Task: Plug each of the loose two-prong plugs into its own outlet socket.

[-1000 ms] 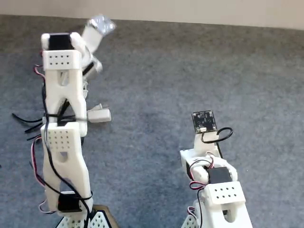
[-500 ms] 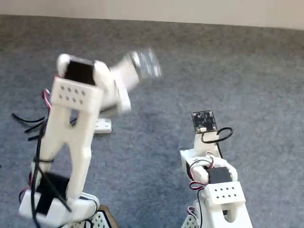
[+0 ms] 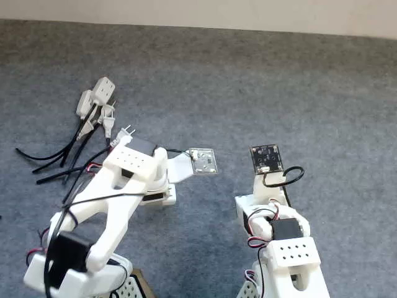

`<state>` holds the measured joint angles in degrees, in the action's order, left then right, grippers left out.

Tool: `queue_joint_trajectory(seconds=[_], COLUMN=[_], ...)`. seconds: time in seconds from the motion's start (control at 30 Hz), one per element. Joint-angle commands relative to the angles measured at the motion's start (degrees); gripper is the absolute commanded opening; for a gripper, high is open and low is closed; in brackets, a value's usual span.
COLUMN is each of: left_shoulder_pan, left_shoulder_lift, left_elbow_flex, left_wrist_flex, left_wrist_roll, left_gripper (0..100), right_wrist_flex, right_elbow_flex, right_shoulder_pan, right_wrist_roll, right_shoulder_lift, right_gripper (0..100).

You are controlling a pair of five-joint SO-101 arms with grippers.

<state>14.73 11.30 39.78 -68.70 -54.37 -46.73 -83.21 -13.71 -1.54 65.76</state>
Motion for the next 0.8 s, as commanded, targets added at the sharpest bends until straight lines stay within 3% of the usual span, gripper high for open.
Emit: queue_joint_trajectory(seconds=[0.0,0.1,0.3,0.5,0.77], left_shoulder_pan=[1.1,1.1,0.1,-3.3,-21.1], left_shoulder_lift=[-7.0,-14.1,-18.8,-10.4,-4.7], left_elbow_flex=[-1.5,-5.4,-12.5,-20.9,-29.7], left_wrist_flex=[4.0,3.8,0.2,-7.8,-7.6], left_wrist_roll=[-0.2,0.9,7.3,7.3,4.8], left_gripper=[1,3,33,27,27], right_wrist_flex=[0.7,0.7,0.7,0.7,0.7], right_elbow_flex=[0.2,0.2,0.2,0.2,0.3], right_shoulder_pan=[0.3,0.3,0.3,0.3,0.3], right_wrist_roll=[-0.5,-0.5,-0.5,-0.5,-0.5], right_shoulder_lift=[0.8,0.8,0.8,0.8,0.8], right_gripper=[23.1,23.1,23.1,23.1,23.1])
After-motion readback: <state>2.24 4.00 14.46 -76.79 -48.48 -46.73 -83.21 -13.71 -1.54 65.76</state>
